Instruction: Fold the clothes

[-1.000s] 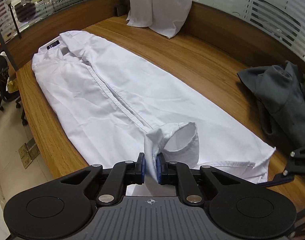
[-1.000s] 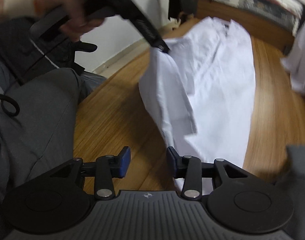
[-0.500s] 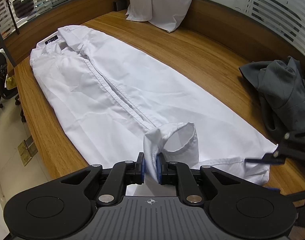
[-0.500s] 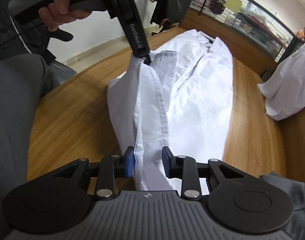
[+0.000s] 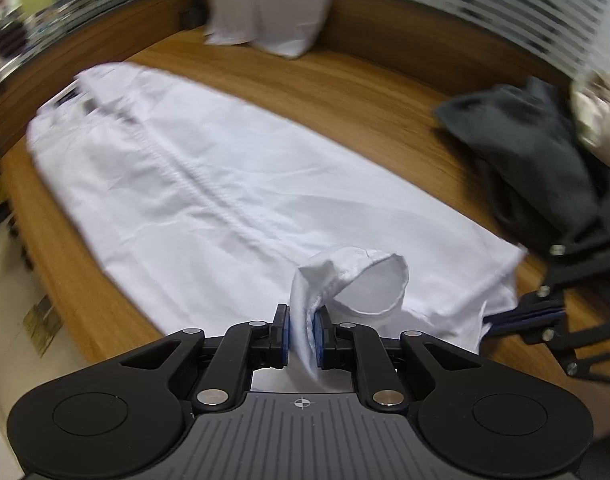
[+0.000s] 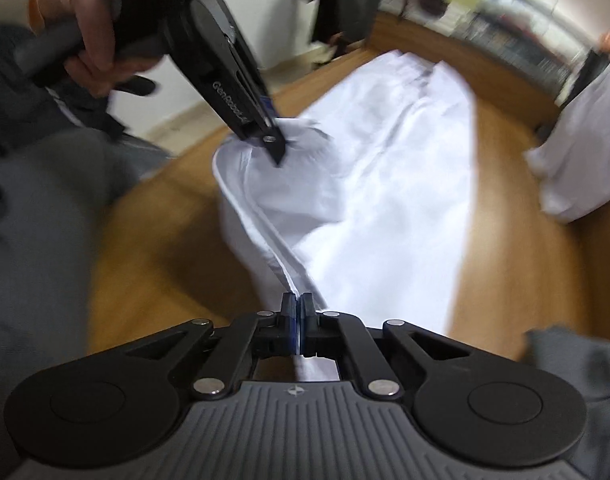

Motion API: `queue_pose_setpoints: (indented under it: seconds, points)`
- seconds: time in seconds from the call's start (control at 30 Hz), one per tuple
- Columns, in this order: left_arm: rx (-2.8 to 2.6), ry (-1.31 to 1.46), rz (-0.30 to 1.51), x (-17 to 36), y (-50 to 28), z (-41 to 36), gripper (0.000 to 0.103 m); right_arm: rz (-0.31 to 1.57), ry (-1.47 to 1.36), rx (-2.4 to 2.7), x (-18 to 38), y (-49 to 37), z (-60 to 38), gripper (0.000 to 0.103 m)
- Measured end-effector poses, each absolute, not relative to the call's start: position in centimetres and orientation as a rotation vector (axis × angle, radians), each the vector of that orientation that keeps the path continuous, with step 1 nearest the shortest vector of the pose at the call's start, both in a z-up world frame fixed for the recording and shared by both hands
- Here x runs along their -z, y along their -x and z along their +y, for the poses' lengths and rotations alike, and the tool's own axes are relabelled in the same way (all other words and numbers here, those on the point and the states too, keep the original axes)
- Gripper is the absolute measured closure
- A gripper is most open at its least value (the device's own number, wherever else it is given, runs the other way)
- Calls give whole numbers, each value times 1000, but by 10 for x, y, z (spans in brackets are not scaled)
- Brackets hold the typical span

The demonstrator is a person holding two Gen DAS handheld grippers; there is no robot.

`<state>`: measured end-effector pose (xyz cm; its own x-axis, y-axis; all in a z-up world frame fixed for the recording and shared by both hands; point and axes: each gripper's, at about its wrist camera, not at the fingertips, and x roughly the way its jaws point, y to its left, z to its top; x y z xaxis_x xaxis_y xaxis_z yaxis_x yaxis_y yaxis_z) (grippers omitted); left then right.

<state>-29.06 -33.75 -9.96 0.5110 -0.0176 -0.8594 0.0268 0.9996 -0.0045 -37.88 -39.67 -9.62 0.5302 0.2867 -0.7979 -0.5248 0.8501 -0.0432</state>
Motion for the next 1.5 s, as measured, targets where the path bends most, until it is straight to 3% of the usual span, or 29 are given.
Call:
queue_pose_setpoints:
  seconds: [0.3,0.63,0.87,1.03,1.13,1.4,1.5]
  points:
    - [320,-19,1187,123,318,-377,82,1045,187,-675,103,377,-413,95]
    - [321,82,1184,122,340,-374,82,937,-11,-591,81,311,-419,91]
    - [148,219,1070,104,350,-336,80,987,107,-615,129,295,-389,90]
    - [50,236,1038,111,341,-328,80,982,134,-593,147,319,-390,78]
    - [33,202,1032,118,332,-334,79,963,112,-589,136,325,-392,77]
    - [112,155,1178,151,320,-354,79,986,199,-592,137,331,-388,76]
    - [140,162,1203,153,318,-356,67,972,146,-589,125,325,-395,76]
